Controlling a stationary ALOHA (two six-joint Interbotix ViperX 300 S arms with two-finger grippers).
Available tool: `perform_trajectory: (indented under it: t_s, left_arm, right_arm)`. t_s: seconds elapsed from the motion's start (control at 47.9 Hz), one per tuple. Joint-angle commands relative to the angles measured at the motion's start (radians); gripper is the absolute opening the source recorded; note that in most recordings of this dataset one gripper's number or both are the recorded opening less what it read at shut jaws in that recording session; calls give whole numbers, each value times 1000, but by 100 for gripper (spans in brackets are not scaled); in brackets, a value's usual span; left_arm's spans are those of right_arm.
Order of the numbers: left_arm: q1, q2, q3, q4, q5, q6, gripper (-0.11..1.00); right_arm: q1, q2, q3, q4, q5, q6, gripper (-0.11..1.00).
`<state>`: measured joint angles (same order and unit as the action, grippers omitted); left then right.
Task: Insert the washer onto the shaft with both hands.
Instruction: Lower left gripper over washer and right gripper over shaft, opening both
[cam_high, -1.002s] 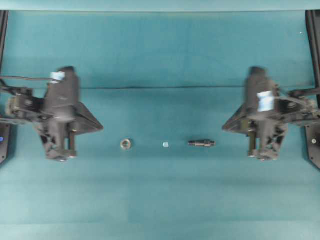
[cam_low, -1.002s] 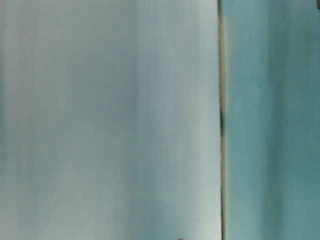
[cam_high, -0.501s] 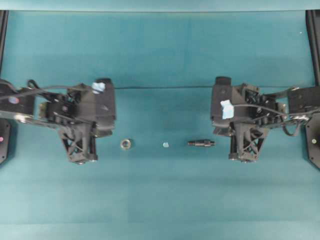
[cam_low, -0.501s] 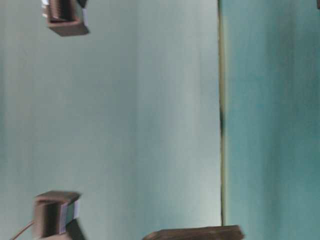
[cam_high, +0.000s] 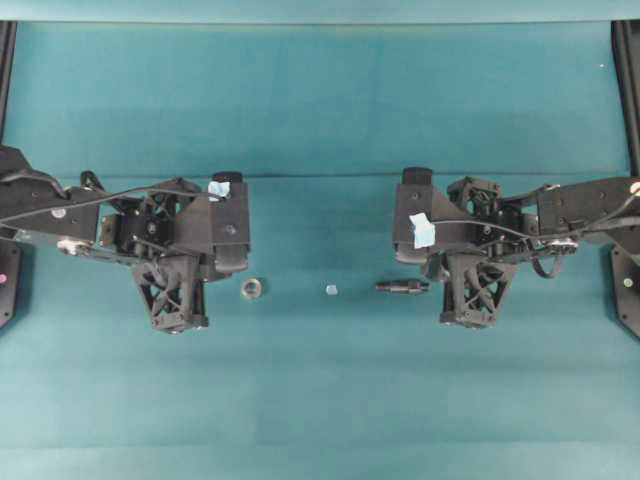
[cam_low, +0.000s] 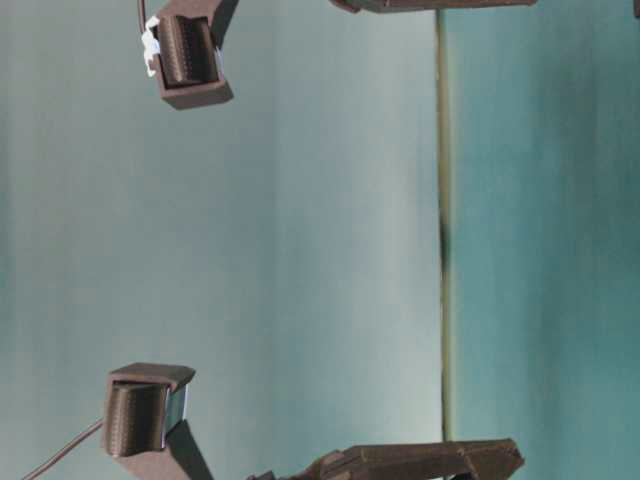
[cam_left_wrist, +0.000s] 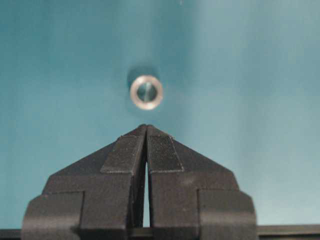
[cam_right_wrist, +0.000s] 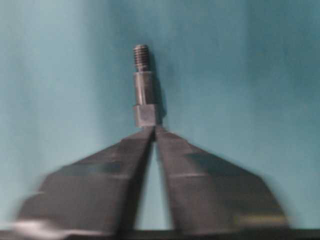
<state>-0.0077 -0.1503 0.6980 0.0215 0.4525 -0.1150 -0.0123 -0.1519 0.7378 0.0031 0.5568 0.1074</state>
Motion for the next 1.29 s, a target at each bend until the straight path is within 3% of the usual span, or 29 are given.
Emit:
perform_trajectory:
  t_s: [0.0, 0.083, 0.167, 0.292, 0.355, 0.501, 1.273]
  left_arm:
    - [0, 9, -20, 5, -14, 3, 2]
    - [0, 26, -28, 5, -21, 25, 3]
    - [-2, 41, -38, 5, -20, 49, 7]
    - [3, 71, -46, 5, -12, 55, 38]
    - [2, 80, -46, 5, -8, 61, 59]
    - [-5, 84, -48, 5, -17, 63, 95]
    - [8, 187, -44, 5, -107, 64, 96]
  right_arm:
    - [2, -3, -14, -2, 0, -5, 6]
    - [2, -2, -14, -2, 2, -5, 23]
    - [2, 0, -14, -8, 0, -6, 48]
    - [5, 2, -14, -41, -5, 0, 84]
    - [5, 3, -17, -48, -6, 2, 94]
    - [5, 11, -21, -49, 0, 2, 92]
    - [34, 100, -9, -48, -35, -5, 92]
